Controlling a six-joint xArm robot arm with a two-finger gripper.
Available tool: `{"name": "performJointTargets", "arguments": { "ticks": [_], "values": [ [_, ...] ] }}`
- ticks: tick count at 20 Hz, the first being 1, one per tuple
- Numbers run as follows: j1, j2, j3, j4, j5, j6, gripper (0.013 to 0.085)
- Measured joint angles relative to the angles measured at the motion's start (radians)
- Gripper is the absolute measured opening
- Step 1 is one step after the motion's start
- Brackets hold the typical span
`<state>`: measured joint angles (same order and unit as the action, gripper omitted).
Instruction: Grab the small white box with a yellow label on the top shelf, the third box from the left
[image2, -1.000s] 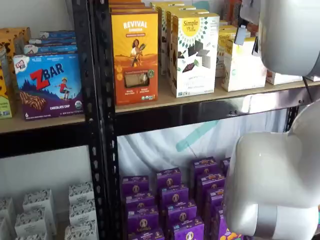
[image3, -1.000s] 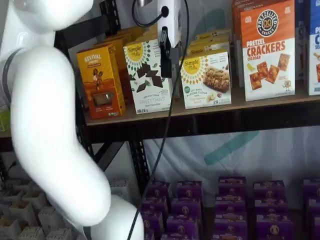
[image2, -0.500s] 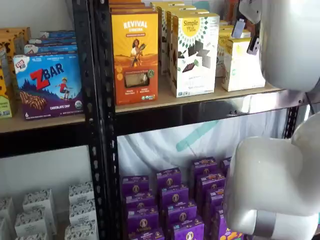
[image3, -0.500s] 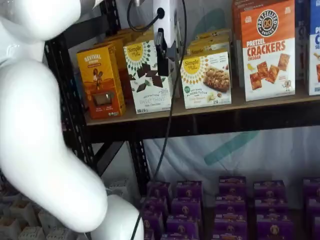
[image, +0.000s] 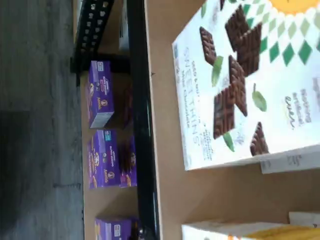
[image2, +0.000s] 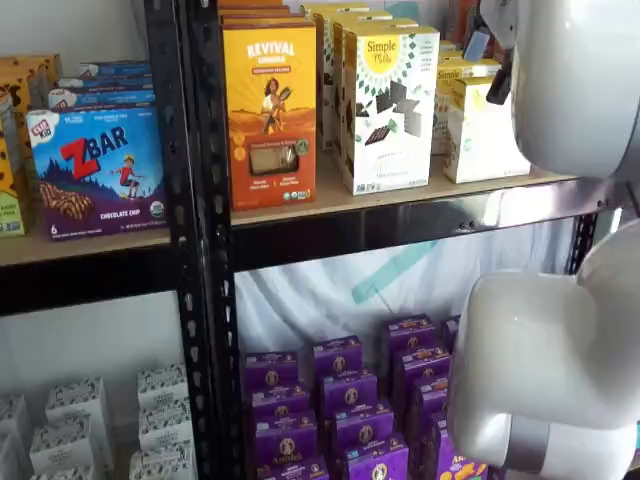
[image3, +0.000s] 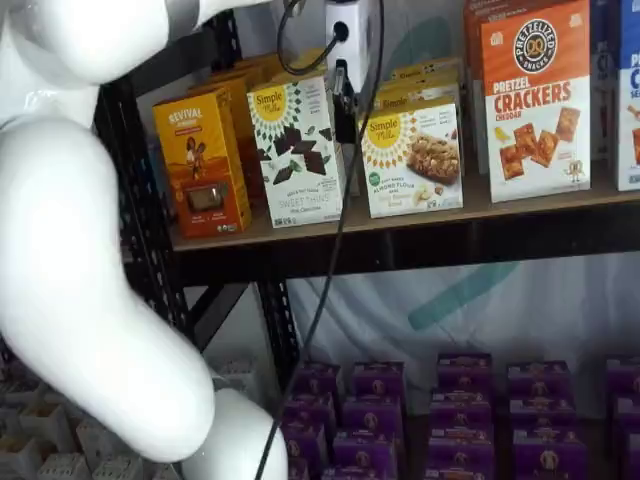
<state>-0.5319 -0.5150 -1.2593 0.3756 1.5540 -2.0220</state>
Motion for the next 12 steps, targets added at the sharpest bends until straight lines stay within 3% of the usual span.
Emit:
{"name": "performJointTargets", "arguments": {
  "ticks": [12],
  "values": [
    [0.056, 0.136, -0.076, -0.063, -0.066, 0.019, 0.0850]
  ]
}}
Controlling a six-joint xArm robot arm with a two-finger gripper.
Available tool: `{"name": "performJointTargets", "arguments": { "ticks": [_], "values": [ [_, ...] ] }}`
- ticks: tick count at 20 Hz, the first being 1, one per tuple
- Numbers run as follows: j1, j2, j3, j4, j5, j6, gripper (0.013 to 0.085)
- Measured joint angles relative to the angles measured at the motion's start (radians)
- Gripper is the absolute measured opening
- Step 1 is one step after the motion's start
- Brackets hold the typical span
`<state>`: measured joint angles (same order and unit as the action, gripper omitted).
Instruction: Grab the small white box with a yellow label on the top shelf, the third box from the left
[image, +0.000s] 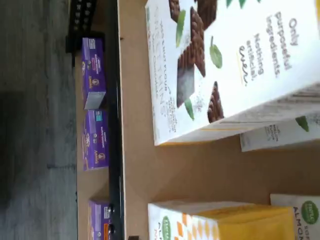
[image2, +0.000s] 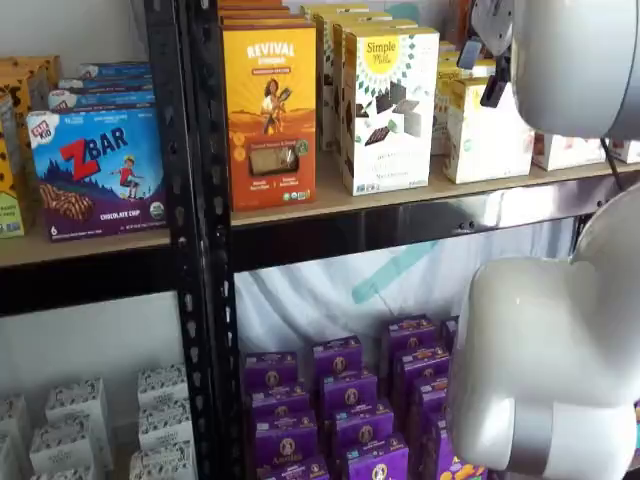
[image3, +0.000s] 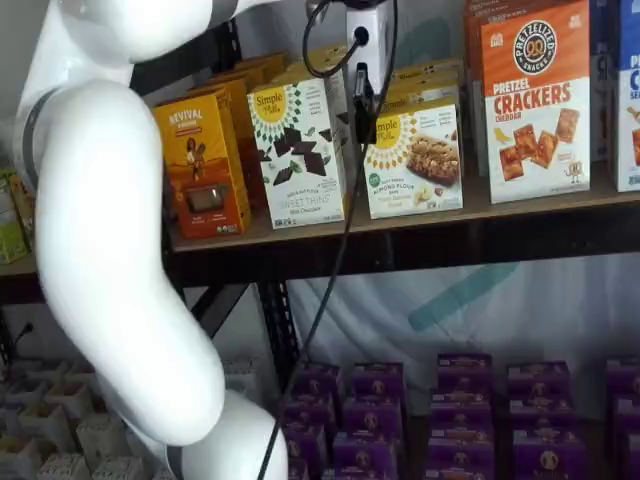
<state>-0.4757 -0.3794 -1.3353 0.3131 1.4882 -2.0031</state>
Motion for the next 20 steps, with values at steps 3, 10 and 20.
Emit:
{"name": "performJointTargets", "arguments": {
  "ticks": [3, 10, 20],
  "values": [
    [0.016, 0.040, -0.038, -0.032, 0.014, 0.012, 0.0850],
    [0.035, 0.110, -0.114, -0.094, 0.078, 0.027, 0.0850],
    [0.066, 0.180, -0.200, -0.196, 0.187, 0.047, 0.0850]
  ]
}}
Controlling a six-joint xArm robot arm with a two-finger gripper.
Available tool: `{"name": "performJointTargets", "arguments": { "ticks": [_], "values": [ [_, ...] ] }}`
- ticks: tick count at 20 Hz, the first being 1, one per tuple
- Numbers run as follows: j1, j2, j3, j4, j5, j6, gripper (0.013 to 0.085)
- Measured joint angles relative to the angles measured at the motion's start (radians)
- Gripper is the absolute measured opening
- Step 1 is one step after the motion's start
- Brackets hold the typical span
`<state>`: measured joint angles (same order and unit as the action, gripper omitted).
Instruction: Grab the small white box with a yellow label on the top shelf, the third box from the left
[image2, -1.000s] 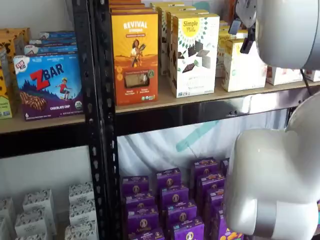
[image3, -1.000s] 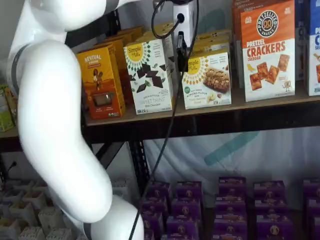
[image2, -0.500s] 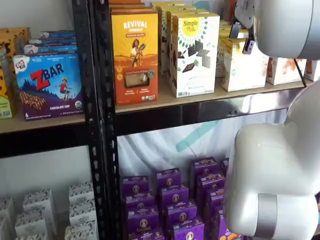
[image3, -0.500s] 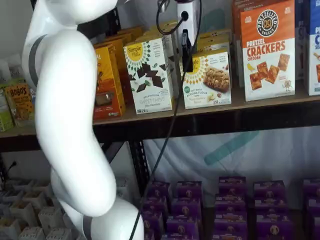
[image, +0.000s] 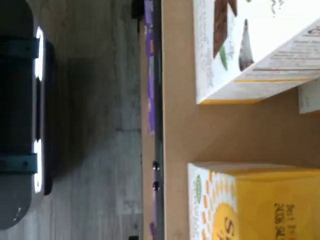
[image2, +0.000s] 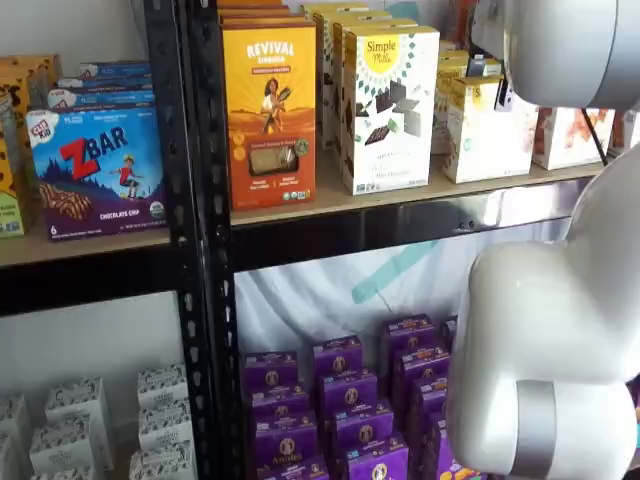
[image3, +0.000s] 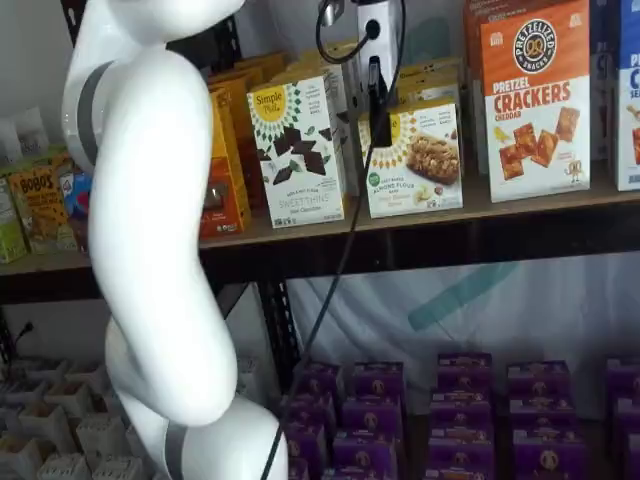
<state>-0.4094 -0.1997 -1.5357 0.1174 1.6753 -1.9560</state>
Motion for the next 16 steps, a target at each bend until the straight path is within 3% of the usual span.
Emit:
{"name": "performJointTargets", "arguments": {
  "ticks": [8, 15, 16],
  "values": [
    [0.021, -0.001, 0.006, -0.037, 0.011, 0.015, 0.0850],
    [0.016, -0.023, 0.040, -0.010, -0.024, 0.013, 0.0850],
    [0.016, -0.026, 0.044, -0.009, -0.029, 0.012, 0.0810]
  ]
}}
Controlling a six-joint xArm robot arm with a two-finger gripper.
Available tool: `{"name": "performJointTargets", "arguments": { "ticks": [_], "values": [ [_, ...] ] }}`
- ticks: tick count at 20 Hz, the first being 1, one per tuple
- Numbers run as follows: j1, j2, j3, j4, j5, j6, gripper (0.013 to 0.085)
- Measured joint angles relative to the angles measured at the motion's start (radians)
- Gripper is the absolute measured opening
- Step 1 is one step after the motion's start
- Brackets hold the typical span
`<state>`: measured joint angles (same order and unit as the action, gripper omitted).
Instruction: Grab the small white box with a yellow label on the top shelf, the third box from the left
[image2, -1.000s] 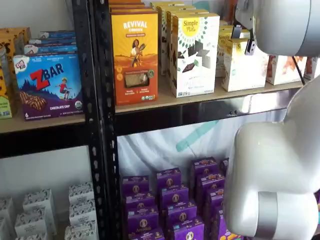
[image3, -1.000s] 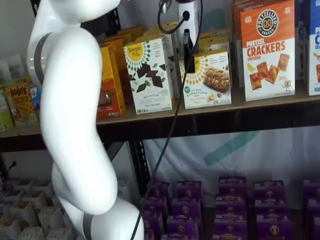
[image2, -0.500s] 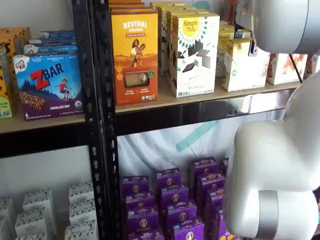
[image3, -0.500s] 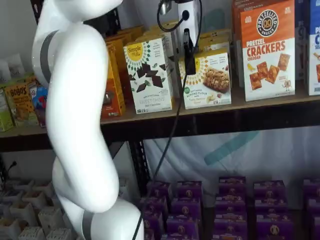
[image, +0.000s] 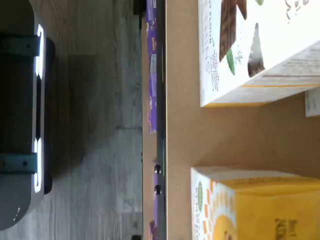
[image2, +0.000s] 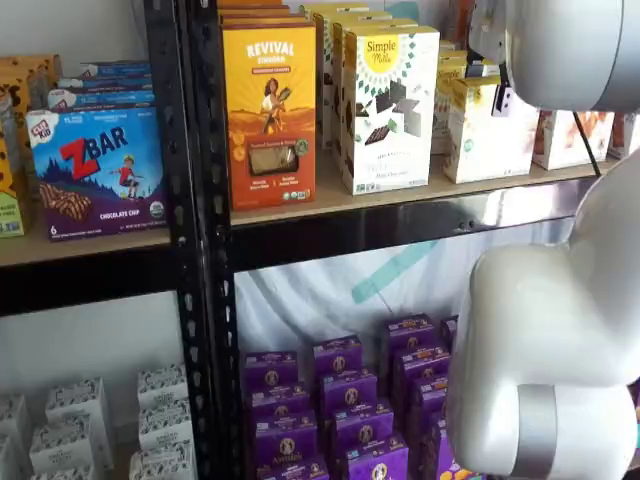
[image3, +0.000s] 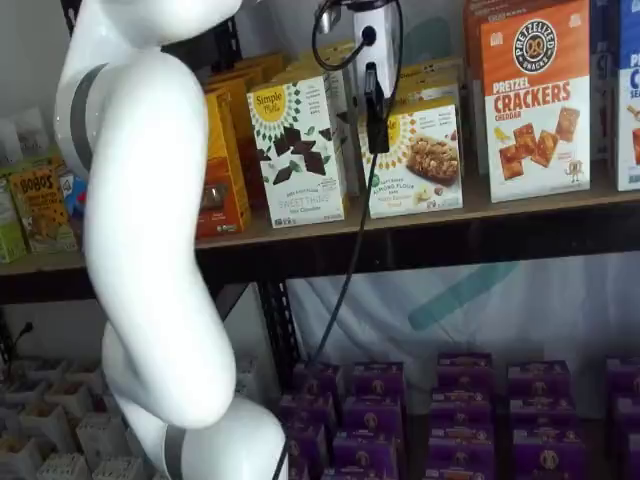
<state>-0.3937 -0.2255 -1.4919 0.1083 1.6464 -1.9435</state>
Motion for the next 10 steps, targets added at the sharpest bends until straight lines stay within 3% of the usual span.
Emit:
{"name": "performJointTargets", "arguments": {
  "ticks": [6, 10],
  "values": [
    [-0.008, -0.013, 0.019, 0.020, -0.022, -0.006, 0.0650],
    [-0.012, -0.018, 0.028, 0.027, -0.032, -0.009, 0.0650]
  ]
}}
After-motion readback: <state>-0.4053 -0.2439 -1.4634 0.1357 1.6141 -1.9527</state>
